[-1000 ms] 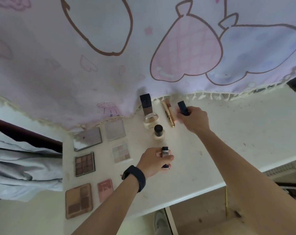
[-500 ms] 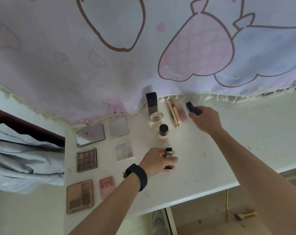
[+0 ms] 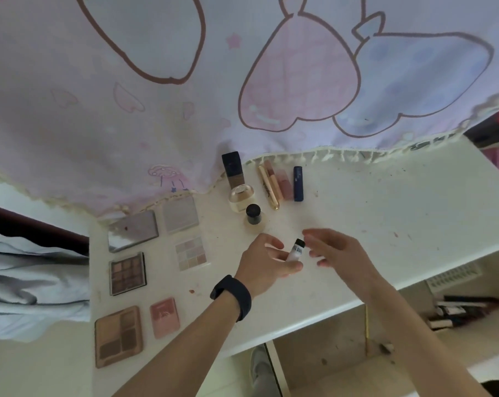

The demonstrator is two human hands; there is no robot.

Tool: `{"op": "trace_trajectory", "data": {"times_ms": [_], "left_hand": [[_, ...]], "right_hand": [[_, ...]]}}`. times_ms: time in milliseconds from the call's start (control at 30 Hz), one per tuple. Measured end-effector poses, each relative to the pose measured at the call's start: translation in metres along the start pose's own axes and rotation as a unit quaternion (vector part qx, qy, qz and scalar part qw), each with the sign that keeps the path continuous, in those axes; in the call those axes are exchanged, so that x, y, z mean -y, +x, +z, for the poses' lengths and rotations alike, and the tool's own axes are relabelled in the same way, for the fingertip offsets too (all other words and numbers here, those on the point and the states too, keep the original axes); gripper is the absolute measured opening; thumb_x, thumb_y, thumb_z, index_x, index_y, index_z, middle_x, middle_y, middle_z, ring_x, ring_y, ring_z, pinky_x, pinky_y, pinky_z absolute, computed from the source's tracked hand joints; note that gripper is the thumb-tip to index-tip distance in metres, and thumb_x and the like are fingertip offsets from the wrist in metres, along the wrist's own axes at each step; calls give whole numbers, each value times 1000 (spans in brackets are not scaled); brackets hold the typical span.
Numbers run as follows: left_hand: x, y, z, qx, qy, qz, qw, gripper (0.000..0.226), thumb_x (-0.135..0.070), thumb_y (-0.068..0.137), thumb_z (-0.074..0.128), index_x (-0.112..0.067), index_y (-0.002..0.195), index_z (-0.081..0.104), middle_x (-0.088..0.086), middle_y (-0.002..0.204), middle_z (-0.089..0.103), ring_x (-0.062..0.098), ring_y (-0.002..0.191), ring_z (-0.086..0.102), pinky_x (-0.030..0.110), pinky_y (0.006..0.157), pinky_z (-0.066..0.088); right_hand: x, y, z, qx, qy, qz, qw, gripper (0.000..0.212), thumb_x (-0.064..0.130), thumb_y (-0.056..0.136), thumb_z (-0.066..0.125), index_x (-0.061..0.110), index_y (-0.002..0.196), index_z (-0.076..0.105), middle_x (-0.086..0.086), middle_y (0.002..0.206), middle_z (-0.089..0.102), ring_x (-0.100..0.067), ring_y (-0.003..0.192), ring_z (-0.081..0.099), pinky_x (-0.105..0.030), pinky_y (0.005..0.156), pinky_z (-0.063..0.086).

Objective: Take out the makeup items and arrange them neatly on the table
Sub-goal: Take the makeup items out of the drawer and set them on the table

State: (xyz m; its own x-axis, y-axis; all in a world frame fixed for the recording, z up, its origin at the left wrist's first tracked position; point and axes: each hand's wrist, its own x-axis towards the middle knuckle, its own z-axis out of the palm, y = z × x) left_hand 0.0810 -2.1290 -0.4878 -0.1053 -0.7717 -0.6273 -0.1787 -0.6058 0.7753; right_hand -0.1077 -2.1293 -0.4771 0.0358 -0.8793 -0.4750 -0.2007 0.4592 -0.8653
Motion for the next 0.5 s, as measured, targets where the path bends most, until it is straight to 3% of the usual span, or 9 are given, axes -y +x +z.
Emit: {"op": "trace_trajectory", "data": {"times_ms": [133, 233, 300, 367, 433, 500], "left_hand": [[-4, 2, 15, -5, 83, 56, 995, 54, -39, 56, 89, -28, 97, 56, -9, 88, 75, 12, 85, 72, 37, 79, 61], [-7, 4, 26, 0, 132, 106, 986, 44, -38, 67, 87, -35, 97, 55, -15, 94, 71, 2, 82, 70, 19, 70, 57], [-11, 4, 29, 15, 188, 138, 972, 38, -36, 78, 80, -37, 106, 54, -16, 109, 68, 0, 93, 69, 16, 74, 55], [-12, 9, 29, 12, 335, 196, 922, 43, -39, 89, 66, -35, 128, 48, -11, 133, 59, 7, 121, 56, 27, 94, 52], [-9, 18, 28, 8, 502, 254, 827, 57, -41, 97, 53, -28, 149, 33, -4, 157, 35, 14, 144, 30, 36, 111, 40], [-3, 27, 30, 36, 602, 274, 749, 68, -44, 101, 43, -21, 158, 13, 0, 167, 6, 19, 153, 6, 41, 122, 19]], "right_hand": [[-17, -12, -1, -12, 44, 8, 999, 20, 33, 89, 75, 32, 109, 74, 7, 94, 79, -12, 86, 74, -18, 68, 56], [-23, -5, -6, -23, 55, 0, 998, 19, 28, 90, 76, 31, 109, 74, 5, 93, 79, -16, 89, 75, -23, 76, 60], [-24, 6, -13, -67, 56, -3, 996, 18, 27, 91, 75, 34, 108, 75, 8, 93, 78, -16, 85, 75, -31, 83, 61], [-21, 23, -25, -139, 28, -10, 990, 18, 30, 93, 71, 39, 109, 73, 11, 92, 77, -15, 77, 74, -37, 85, 61], [-13, 42, -33, -183, -8, -25, 983, 20, 34, 95, 68, 39, 114, 70, 10, 96, 74, -14, 76, 73, -38, 84, 61], [-1, 62, -35, -195, -56, -46, 978, 27, 35, 96, 65, 34, 123, 64, 10, 99, 71, -13, 80, 71, -30, 77, 59]]}}
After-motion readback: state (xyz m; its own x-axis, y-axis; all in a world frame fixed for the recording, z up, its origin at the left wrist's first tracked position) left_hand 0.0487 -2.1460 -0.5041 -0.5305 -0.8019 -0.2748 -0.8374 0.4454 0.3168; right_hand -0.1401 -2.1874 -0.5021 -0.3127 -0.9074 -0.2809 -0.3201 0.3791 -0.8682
